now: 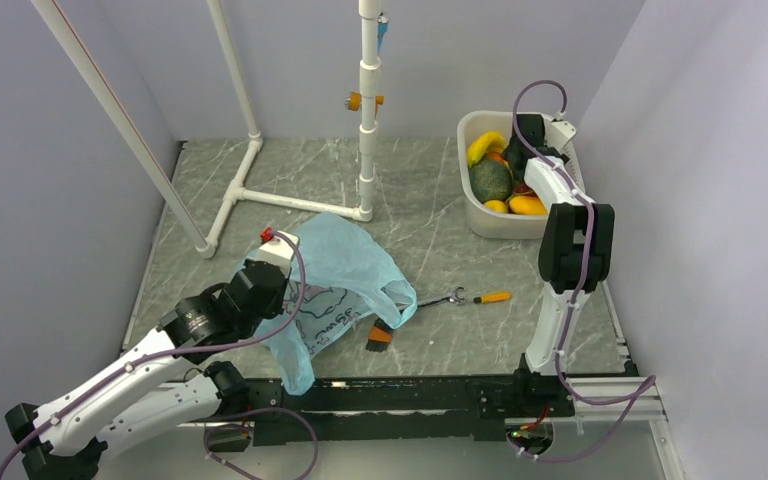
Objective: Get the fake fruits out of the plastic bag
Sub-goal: Place the fake fruit in the bin, then adjust the plastic bag at the center of the board.
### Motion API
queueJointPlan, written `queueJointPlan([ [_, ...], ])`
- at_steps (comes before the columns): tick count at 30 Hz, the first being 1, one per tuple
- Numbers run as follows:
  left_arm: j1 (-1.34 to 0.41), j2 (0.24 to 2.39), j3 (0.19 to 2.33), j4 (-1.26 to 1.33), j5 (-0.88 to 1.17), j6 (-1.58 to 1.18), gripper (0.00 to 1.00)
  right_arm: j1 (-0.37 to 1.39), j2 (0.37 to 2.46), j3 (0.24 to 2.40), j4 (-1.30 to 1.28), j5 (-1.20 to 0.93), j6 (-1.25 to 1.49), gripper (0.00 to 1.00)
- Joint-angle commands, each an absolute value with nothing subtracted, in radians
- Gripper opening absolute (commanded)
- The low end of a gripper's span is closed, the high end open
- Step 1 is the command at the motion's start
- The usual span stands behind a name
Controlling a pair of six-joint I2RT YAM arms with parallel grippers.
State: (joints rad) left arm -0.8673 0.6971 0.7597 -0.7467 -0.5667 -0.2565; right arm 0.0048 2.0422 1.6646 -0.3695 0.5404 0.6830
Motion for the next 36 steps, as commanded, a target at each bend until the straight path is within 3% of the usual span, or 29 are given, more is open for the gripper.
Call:
queueJointPlan([
  [1, -0.873, 0.698, 0.802, -0.744, -0.587, -0.266, 0.0, 0.005, 2.079, 1.694, -0.429, 0.496, 0.685, 0.35],
  [9, -0.873, 0.701, 0.8, -0.742, -0.585, -0.263, 0.0, 0.005, 2.001, 1.659, -0.389, 0.434, 0.629, 0.77],
  [15, -0.874, 0.704, 0.802, -0.742, -0.584, -0.259, 0.0, 0.05, 1.856, 1.596, -0.347, 0.506, 0.589, 0.94],
  [18, -0.873, 0.701, 0.801, -0.741, -0.586, -0.263, 0.0, 0.08, 1.796, 1.575, -0.355, 0.542, 0.587, 0.99],
  [25, -0.874, 0.708, 0.802, -0.741, -0.58, -0.262, 0.0, 0.196, 1.649, 1.442, -0.334, 0.648, 0.546, 1.0],
  [36, -0.874, 0.714, 0.802, -0.737, -0.578, -0.258, 0.0, 0.526, 1.223, 0.882, -0.026, 0.231, 0.47, 0.96],
])
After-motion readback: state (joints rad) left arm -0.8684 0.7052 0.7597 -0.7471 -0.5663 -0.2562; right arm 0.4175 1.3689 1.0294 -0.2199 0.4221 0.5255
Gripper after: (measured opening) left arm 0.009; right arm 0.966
